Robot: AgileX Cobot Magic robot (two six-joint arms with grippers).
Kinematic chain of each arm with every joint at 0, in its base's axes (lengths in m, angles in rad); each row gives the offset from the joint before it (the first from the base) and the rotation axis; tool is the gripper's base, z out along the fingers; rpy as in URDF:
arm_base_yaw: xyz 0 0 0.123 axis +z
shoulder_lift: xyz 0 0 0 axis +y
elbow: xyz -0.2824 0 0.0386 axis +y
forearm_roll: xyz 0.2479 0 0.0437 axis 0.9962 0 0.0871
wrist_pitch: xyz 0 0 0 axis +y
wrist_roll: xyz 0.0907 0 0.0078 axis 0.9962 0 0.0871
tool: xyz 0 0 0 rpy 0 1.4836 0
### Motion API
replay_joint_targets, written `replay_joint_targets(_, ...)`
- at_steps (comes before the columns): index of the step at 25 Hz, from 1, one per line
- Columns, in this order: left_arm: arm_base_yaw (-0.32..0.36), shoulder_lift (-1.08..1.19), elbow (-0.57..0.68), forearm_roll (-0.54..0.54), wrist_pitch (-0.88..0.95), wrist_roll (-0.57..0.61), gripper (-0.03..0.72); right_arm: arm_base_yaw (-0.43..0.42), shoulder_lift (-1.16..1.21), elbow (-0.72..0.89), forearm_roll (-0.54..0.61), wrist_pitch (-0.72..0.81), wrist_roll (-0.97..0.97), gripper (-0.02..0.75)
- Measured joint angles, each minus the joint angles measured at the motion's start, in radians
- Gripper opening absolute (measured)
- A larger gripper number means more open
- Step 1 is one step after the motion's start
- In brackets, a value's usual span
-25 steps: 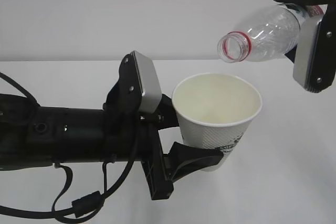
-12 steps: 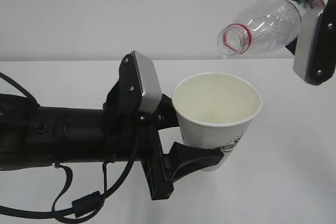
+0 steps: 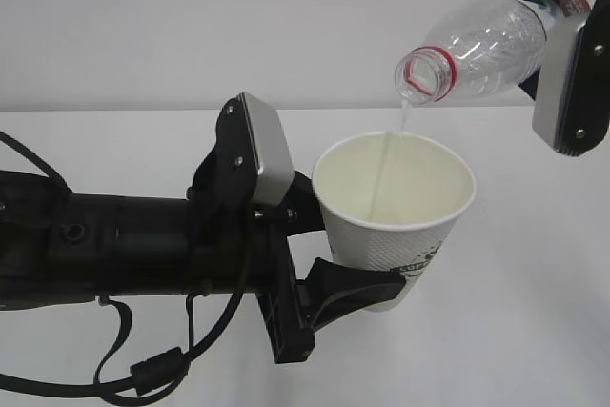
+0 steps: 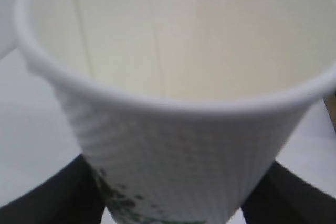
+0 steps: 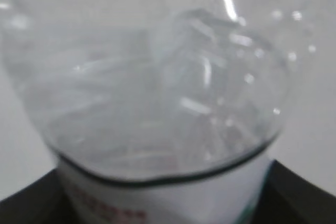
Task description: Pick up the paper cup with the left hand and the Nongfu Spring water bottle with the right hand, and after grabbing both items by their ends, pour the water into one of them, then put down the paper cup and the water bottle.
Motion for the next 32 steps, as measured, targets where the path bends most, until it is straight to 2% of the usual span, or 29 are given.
replay_joint_targets(32,0.0,0.0,0.0,0.0,-0.002,0.0,0.51,0.0,0.0,0.0,0.0,0.0,-0.006,0.522)
